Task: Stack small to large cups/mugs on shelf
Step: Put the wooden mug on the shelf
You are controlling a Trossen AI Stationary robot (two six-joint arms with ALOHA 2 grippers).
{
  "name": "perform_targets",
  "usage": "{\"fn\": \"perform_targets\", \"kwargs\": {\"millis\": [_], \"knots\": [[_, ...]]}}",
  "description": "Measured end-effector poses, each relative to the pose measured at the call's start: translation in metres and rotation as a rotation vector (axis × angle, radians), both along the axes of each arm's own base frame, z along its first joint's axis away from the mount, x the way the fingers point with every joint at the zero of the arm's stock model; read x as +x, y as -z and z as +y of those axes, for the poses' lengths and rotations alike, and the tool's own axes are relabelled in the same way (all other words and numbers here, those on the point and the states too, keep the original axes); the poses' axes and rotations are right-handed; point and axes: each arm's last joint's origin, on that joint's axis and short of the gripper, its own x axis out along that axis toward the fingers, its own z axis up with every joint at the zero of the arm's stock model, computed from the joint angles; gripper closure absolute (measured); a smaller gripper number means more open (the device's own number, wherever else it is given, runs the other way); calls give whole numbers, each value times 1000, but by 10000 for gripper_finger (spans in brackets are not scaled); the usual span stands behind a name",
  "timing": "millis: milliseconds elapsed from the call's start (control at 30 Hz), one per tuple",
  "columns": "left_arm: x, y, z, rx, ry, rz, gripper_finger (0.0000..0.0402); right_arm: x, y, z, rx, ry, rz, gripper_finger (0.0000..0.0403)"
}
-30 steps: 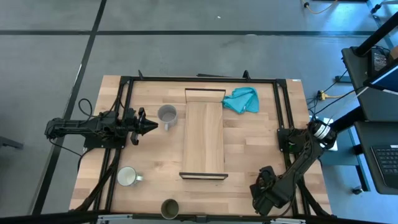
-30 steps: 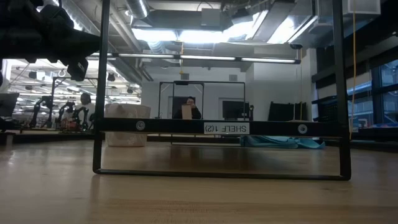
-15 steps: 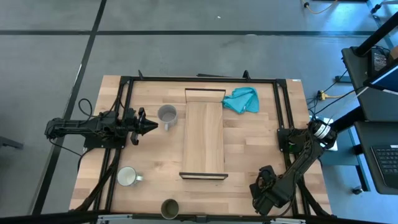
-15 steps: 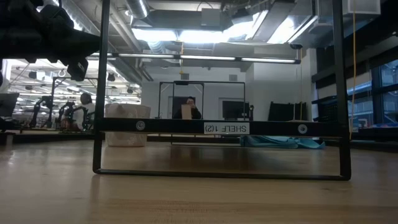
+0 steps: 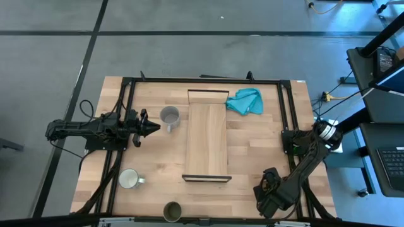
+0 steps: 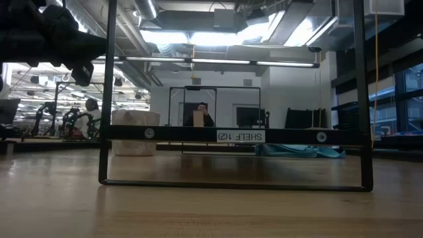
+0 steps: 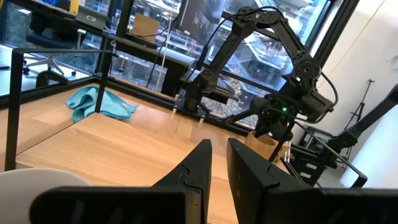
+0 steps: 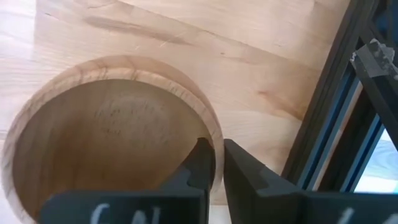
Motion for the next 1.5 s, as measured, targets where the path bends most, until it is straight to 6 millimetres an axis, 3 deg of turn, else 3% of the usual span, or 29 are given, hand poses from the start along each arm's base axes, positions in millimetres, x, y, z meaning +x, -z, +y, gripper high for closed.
{"fn": "perform_targets", "kwargs": {"millis": [267,533,700,933,1167,1333,1500], "knots": [[0,0,0,0,0,0,357,10,-31,-31,-25,66,-86,378],[0,0,0,0,0,0,357,8,-73,-85,-123,105,-122,377],[0,0,0,0,0,0,357,17,-93,-123,-112,14,-203,377],[0,0,0,0,0,0,357,52,-96,-176,-25,-280,-265,376],[0,0,0,0,0,0,357,89,-100,-225,12,-534,-494,377],[0,0,0,0,0,0,357,107,-98,-241,59,-761,-603,377],[0,0,0,0,0,0,357,119,-87,-244,104,-910,-584,377]]}}
